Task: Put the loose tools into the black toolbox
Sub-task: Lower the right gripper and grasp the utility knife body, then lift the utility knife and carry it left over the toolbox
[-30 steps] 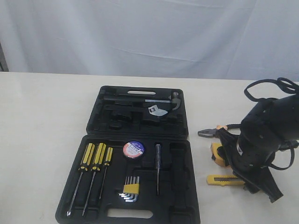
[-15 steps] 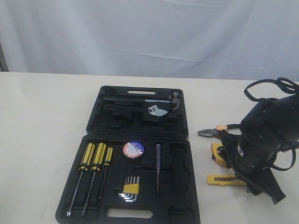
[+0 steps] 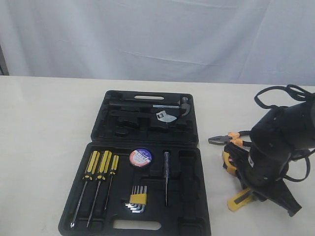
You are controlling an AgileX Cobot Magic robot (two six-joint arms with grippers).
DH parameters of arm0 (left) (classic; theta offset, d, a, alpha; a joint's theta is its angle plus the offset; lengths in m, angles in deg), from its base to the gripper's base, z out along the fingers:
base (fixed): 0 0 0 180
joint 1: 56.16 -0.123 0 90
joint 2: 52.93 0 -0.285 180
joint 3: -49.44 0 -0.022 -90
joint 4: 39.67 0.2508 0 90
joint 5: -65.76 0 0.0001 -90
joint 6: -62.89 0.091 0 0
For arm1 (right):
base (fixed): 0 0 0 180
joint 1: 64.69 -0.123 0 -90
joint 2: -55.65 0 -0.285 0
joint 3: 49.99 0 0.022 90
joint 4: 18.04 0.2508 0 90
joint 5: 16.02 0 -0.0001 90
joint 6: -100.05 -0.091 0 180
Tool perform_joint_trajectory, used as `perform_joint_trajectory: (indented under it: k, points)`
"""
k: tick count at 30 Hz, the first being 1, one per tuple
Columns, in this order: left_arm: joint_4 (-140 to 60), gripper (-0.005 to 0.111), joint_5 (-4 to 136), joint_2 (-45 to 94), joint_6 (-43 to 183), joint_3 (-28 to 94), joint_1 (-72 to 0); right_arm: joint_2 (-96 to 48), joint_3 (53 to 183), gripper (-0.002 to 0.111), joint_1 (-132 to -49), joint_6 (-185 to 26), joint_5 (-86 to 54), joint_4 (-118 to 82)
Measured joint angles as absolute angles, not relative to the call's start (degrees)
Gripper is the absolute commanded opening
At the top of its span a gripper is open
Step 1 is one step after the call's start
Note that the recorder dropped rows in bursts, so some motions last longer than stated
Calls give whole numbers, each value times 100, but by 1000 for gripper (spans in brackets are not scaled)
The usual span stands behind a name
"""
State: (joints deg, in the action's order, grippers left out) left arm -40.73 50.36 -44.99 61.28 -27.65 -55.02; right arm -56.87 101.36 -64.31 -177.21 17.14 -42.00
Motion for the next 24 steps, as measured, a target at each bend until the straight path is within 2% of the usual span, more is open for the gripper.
perform_joint_trajectory:
  k: [14, 24]
  points:
    - [-4073, 0, 5036, -4499, 6128, -2765, -5502, -5636, 10146, -1, -6431, -14562, 1882, -3838]
    - [-4073, 0, 5036, -4499, 6128, -2765, -5502, -4435, 10161, -1, -6431, -12869, 2296, -3974]
